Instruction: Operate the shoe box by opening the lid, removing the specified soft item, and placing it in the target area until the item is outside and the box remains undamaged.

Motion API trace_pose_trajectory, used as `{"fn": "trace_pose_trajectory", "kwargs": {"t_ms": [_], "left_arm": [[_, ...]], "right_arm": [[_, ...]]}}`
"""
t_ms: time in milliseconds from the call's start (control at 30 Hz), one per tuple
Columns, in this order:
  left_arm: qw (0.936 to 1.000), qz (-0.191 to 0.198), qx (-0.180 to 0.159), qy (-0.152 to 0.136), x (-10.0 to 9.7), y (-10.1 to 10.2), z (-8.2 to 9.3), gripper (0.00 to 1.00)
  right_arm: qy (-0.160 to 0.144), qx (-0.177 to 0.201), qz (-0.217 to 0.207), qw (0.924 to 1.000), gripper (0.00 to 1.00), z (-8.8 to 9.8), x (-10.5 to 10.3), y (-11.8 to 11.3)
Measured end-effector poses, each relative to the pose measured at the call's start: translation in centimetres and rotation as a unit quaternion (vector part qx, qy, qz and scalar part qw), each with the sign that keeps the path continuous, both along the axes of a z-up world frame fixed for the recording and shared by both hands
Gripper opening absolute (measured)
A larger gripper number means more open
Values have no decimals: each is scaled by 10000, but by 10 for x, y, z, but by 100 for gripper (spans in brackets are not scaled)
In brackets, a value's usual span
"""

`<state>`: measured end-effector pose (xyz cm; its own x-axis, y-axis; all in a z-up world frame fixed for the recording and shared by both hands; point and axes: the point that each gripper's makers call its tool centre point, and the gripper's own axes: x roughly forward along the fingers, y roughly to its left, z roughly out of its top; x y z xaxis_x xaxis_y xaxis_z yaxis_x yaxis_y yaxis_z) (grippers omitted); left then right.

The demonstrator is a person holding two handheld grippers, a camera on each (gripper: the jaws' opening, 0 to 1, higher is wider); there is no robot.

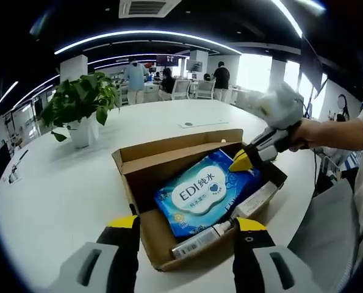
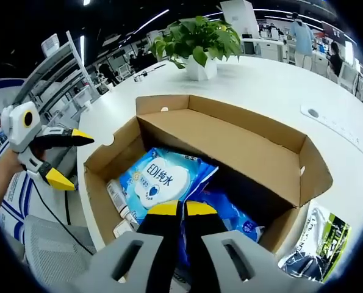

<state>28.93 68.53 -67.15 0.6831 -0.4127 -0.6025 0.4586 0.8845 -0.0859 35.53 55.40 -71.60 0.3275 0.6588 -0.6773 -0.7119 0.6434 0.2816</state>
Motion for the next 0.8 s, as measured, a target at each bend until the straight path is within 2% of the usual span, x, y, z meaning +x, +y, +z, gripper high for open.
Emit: {"fn": "trace_pose_trajectory", "kwargs": {"t_ms": [133, 333, 567, 800], "left_arm": [[9999, -122, 72, 85, 6, -8, -1, 59], [9995, -116, 128, 272, 15, -14, -8, 47], [9978, -199, 234, 585, 24, -22, -24, 43], [9954, -323, 145, 896, 29, -32, -39, 37]], "right_arm": [[-73, -53, -48, 9999, 0, 3, 1, -11], [-95, -98, -112, 9998, 0, 4, -1, -20], [-202, -227, -69, 9995, 0, 5, -2, -29], [-299, -338, 8, 9990, 0, 4, -2, -35]]}}
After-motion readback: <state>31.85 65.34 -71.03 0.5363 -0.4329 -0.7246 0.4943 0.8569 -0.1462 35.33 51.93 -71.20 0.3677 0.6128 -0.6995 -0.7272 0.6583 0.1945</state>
